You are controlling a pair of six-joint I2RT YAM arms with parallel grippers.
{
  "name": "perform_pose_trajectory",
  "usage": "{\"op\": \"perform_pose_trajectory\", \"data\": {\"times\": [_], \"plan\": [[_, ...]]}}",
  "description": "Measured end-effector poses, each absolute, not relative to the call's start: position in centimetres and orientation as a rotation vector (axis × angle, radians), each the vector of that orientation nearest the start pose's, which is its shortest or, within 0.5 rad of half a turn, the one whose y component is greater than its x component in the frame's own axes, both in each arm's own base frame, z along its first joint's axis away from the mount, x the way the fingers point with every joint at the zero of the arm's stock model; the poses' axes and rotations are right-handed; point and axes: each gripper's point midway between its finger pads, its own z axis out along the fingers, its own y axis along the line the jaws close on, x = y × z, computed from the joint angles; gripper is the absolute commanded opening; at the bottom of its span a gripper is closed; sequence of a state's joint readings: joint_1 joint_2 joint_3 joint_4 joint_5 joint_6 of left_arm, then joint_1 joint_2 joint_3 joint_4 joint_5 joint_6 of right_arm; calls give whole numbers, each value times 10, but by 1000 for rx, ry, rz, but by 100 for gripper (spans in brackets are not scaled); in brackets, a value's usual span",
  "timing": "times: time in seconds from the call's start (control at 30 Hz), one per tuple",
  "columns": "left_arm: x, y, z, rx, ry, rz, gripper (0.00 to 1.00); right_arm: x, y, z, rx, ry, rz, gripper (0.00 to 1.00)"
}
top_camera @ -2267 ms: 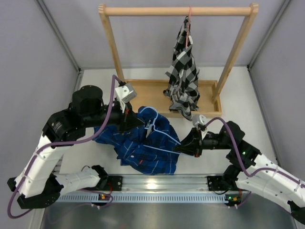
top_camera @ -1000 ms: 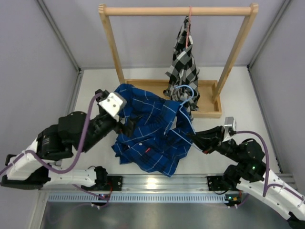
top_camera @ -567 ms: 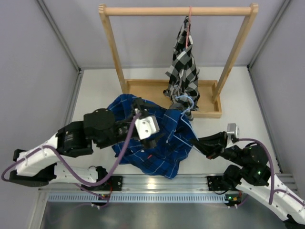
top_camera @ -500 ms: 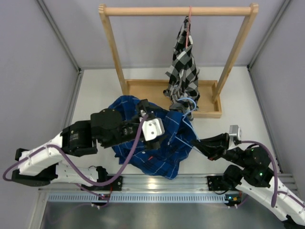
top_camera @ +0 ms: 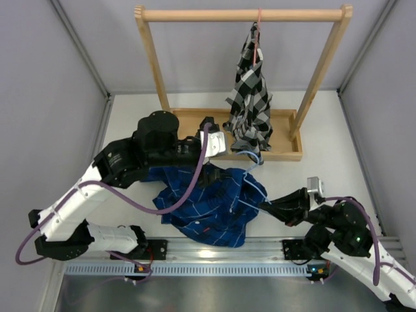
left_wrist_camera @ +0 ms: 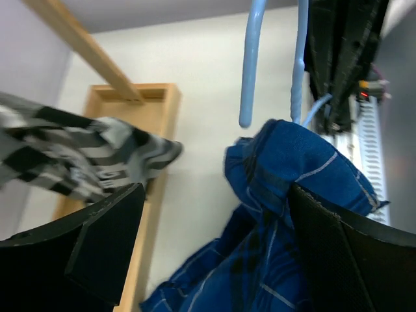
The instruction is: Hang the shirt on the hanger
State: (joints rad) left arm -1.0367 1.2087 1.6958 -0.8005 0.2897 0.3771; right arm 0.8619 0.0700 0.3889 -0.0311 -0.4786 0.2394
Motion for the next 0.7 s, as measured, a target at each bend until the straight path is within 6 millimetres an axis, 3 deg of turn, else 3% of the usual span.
{"op": "perform_pose_trajectory", "data": {"times": [0.17,0.27,0.4,0.7], "plan": [[116,-316,382,1582,1368,-908,72,54,206,295,-860,1153,1244,0],[107,-312,381,1612,1360,-987,72,50,205,297,-874,1141,1254,0],[104,-309,383,1617,1354,-1057,60,43,207,295,-913,1131,1279,0],[91,-309,380,1650,1361,-1193,62,38,210,293,-953,1127,1302,0]]}}
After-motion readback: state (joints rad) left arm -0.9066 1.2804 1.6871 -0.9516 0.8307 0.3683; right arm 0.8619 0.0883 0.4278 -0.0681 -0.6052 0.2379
